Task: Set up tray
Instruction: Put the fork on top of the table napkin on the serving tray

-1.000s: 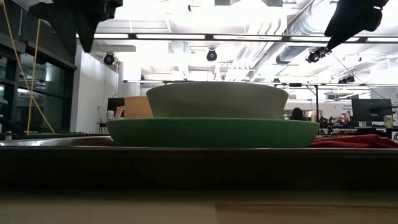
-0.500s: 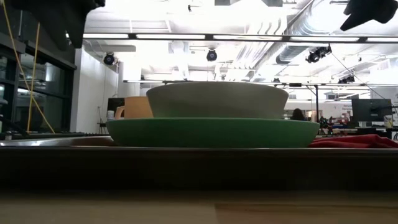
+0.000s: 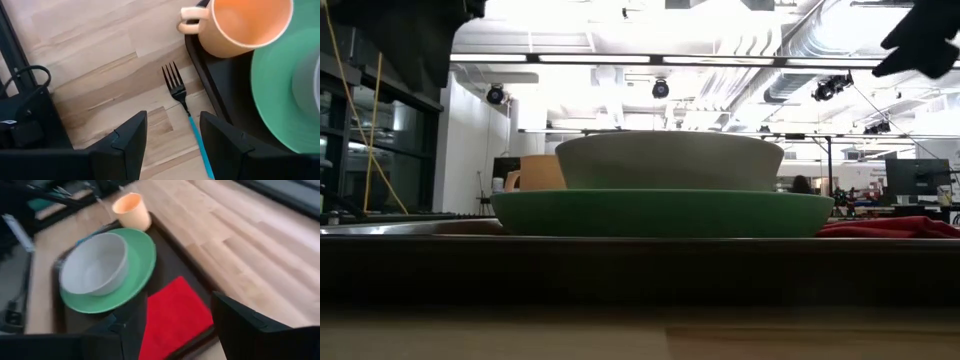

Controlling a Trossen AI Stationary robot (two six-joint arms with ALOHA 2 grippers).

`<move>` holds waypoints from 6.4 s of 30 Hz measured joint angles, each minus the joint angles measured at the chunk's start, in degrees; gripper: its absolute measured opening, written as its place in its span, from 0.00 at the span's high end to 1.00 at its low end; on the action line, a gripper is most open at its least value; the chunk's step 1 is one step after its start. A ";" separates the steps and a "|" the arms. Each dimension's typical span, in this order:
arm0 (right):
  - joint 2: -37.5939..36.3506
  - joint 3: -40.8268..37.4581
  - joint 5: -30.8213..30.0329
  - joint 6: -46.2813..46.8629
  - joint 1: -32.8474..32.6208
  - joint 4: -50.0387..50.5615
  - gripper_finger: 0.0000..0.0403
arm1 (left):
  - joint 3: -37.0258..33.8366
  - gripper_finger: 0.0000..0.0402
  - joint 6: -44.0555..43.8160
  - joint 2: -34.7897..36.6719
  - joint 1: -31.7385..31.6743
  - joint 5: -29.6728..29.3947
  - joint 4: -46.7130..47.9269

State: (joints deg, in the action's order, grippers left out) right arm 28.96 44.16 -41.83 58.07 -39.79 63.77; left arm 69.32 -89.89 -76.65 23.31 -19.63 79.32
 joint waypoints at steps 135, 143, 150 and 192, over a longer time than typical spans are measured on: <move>-19.97 -23.65 10.25 -2.46 0.03 -22.07 0.51 | -21.60 0.98 -24.86 -1.48 0.97 23.09 -28.23; -19.97 -23.65 9.10 0.07 0.02 -23.87 0.51 | -16.00 0.98 -27.80 3.94 3.88 12.22 -27.61; -19.97 -23.65 7.53 -0.85 0.04 -28.67 0.51 | -6.46 0.98 -21.41 4.00 3.74 3.04 -26.42; 21.87 -23.65 6.79 -18.72 5.82 -92.61 0.51 | 34.97 0.98 23.69 -23.71 -14.29 3.24 -34.51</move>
State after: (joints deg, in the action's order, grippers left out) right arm 50.83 20.51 -35.04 39.36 -33.98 -28.84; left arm 104.30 -66.19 -100.36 9.02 -16.39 44.80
